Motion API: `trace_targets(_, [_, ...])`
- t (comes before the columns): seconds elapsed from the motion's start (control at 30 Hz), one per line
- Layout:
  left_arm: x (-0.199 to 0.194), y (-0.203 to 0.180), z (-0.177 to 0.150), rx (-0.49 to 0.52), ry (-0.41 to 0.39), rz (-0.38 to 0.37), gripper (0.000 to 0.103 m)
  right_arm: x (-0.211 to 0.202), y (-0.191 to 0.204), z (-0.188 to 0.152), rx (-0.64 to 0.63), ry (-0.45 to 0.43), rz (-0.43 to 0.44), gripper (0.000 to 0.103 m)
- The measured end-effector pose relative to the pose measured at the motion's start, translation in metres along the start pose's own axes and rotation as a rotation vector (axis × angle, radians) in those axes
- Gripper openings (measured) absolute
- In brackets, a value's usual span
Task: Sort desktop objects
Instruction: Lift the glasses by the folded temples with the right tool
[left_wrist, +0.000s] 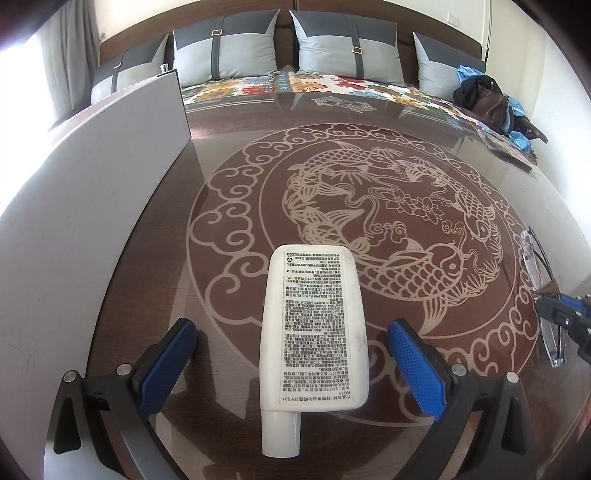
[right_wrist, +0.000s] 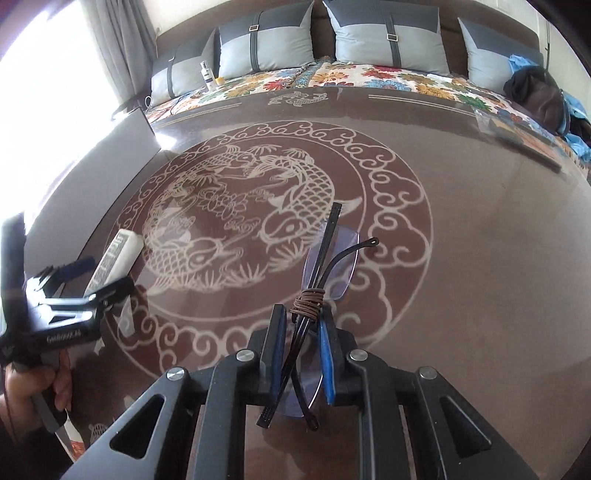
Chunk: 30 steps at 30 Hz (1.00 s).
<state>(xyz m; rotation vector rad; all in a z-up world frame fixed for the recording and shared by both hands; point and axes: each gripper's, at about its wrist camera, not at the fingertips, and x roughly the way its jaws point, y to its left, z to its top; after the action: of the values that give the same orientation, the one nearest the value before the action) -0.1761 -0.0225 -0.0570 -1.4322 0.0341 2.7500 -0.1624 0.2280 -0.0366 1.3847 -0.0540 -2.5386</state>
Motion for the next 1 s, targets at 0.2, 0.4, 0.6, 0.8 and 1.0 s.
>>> trace_targets(0.2, [0.0, 0.0, 0.0, 0.0, 0.0, 0.0, 0.103, -0.026, -0.005, -0.042, 0.032, -0.086, -0.061, 0.039])
trace_targets(0.4, [0.0, 0.0, -0.001, 0.0, -0.001, 0.0, 0.103, -0.023, 0.014, -0.053, -0.017, -0.075, -0.166, 0.084])
trace_targets(0.6, [0.0, 0.001, -0.001, 0.0, -0.001, -0.001, 0.103, -0.018, 0.008, -0.052, 0.006, -0.048, -0.203, 0.099])
trace_targets(0.8, [0.0, 0.001, -0.001, 0.0, -0.001, -0.001, 0.103, -0.016, 0.006, -0.051, 0.014, -0.041, -0.213, 0.103])
trace_targets(1.0, [0.0, 0.001, -0.001, 0.0, -0.001, -0.001, 0.103, -0.016, 0.006, -0.051, 0.015, -0.04, -0.216, 0.103])
